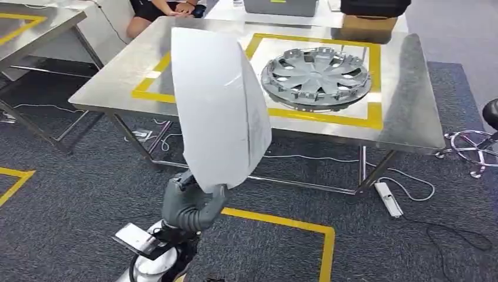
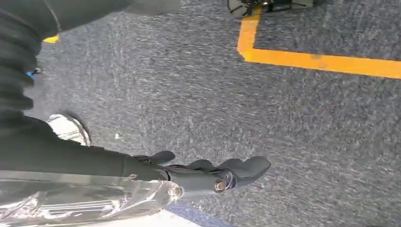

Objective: Take the parts from the cabinet and place them on the table.

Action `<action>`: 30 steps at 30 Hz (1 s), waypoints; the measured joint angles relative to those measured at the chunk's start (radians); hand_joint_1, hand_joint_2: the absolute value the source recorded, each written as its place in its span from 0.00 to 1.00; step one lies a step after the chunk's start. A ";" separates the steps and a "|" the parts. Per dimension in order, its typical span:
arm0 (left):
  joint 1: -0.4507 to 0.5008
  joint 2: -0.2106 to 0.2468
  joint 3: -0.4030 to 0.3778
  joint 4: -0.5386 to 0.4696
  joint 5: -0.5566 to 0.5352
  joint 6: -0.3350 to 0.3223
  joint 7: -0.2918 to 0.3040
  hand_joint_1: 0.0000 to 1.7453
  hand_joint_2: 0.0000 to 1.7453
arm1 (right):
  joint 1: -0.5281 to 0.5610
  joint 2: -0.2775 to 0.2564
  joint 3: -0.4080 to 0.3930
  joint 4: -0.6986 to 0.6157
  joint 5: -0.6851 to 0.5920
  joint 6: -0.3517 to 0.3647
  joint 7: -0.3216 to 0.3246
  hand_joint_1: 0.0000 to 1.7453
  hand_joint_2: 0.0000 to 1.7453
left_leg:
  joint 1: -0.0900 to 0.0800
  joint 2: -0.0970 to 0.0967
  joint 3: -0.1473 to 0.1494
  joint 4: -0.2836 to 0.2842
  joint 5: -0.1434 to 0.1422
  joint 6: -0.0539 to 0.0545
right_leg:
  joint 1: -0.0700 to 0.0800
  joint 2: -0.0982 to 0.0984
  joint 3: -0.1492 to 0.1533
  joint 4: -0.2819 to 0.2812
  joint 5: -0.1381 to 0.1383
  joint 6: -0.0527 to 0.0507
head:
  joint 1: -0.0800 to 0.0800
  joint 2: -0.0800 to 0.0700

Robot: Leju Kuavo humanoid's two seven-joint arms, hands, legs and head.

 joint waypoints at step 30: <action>0.005 -0.010 0.031 0.000 0.169 -0.214 0.019 1.00 1.00 | 0.002 0.001 0.060 0.000 0.107 -0.006 0.122 0.00 1.00 | 0.002 0.000 -0.018 0.053 -0.036 0.000 | 0.005 0.005 -0.006 0.003 0.004 -0.004 | 0.004 0.000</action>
